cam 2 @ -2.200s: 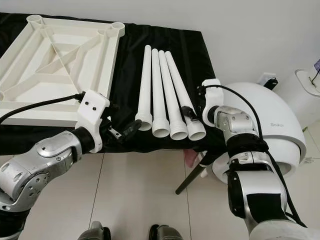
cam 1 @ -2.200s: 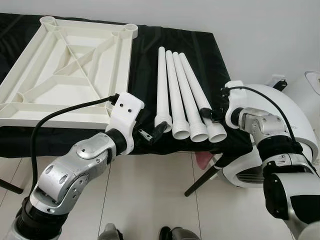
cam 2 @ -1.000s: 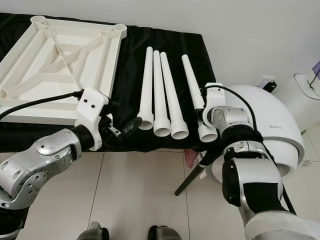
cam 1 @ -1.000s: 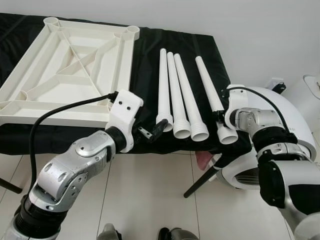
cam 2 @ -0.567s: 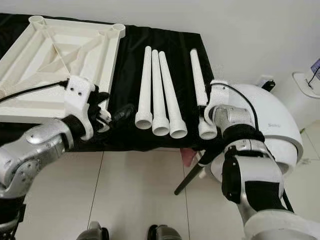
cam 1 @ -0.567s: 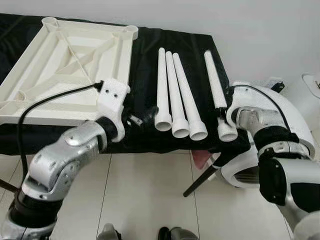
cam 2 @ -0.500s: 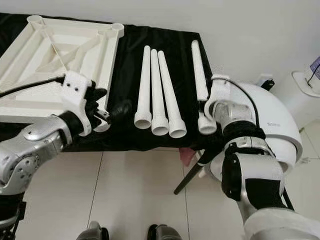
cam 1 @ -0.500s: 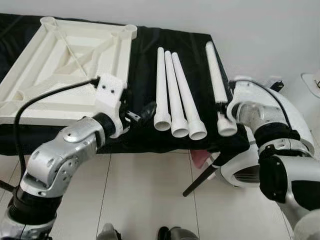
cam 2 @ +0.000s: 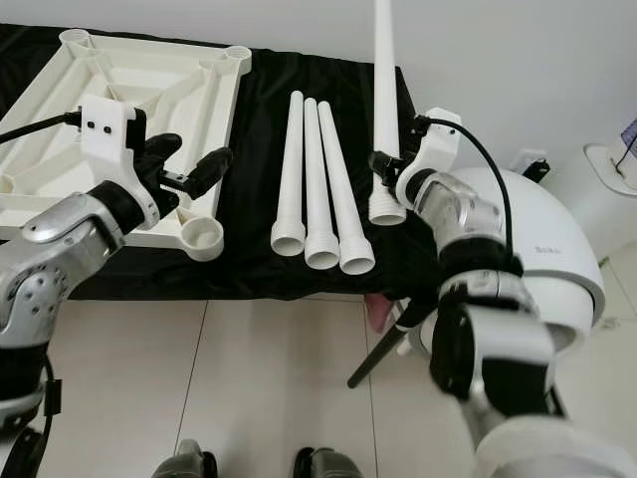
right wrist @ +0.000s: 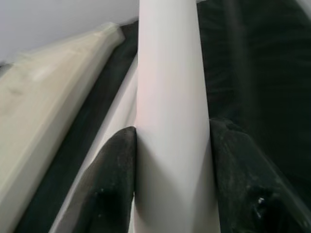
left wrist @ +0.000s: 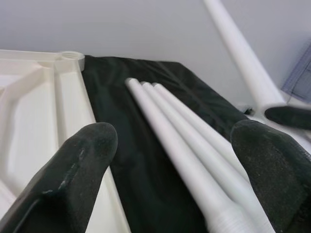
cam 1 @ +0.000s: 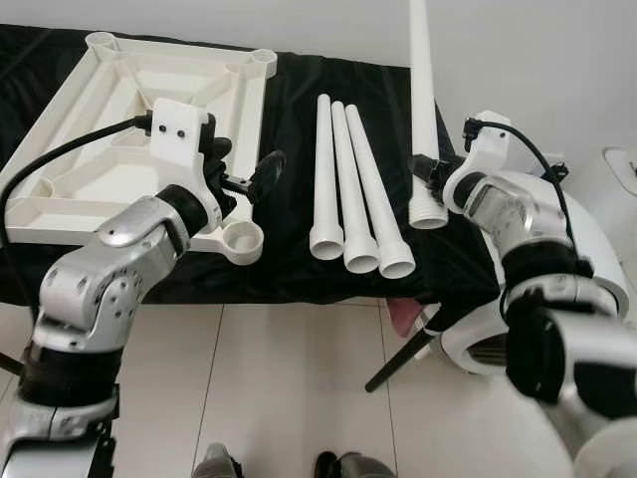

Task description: Building children table

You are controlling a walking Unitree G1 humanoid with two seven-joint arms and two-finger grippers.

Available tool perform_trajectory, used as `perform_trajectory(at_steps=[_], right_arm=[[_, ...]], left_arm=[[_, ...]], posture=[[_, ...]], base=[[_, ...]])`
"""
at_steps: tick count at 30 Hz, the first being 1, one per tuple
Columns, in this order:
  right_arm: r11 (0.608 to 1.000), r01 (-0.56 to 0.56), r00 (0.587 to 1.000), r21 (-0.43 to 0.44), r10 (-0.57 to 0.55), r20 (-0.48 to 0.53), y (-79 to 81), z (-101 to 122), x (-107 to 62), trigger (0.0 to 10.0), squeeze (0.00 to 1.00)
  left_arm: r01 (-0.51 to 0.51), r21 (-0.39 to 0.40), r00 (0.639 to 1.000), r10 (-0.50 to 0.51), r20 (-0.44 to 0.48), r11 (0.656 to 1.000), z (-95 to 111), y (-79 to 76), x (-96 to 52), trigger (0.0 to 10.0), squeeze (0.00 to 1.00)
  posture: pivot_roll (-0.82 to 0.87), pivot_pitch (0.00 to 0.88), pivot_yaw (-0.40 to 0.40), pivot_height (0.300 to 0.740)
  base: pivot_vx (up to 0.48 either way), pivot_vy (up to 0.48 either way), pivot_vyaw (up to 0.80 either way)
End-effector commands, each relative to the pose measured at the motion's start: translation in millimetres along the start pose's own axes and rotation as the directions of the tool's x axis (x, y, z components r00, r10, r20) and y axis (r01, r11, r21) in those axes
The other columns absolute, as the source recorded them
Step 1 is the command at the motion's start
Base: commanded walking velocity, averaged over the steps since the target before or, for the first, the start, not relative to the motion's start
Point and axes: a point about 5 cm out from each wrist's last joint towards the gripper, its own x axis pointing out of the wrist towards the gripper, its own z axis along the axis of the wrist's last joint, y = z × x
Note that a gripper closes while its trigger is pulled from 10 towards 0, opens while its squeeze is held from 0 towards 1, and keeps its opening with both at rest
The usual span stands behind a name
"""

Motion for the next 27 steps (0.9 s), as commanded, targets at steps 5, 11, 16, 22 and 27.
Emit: perform_trajectory(at_steps=[5,11,16,22,27], right_arm=[[0.991,-0.130,0.984,0.025,0.126,0.126,11.9,7.8,-5.5,10.0,0.00],[0.949,-0.315,0.936,0.004,0.311,0.164,34.6,-1.0,-15.0,10.0,0.00],[0.925,-0.380,0.912,-0.021,0.378,0.161,43.2,-10.2,-21.1,10.0,0.00],[0.902,-0.428,0.891,-0.054,0.431,0.143,46.8,-17.6,-27.8,10.0,0.00],[0.828,-0.550,0.823,-0.106,0.559,0.102,57.5,-24.3,-41.4,10.0,0.00]], left_arm=[[0.036,-0.065,0.998,-0.033,0.056,0.997,4.3,-0.1,10.4,10.0,0.00],[0.136,-0.173,0.989,-0.122,0.087,0.976,7.8,-12.2,21.0,10.0,0.00],[0.225,-0.234,0.973,-0.206,0.105,0.946,9.6,-23.0,26.5,10.0,0.00],[0.289,-0.253,0.956,-0.266,0.122,0.924,12.5,-28.8,28.8,10.0,0.00],[0.354,-0.261,0.935,-0.338,0.106,0.898,12.6,-34.5,29.4,10.0,0.00]], posture=[[0.00,0.056,-0.074,0.740],[0.00,0.051,-0.065,0.740],[0.00,0.051,-0.060,0.740],[0.00,0.048,-0.060,0.740],[0.00,0.048,-0.061,0.740]], base=[[0.000,0.000,0.00],[0.000,0.000,0.00],[0.000,0.000,0.00],[0.000,0.000,0.00],[0.000,0.000,0.00]])
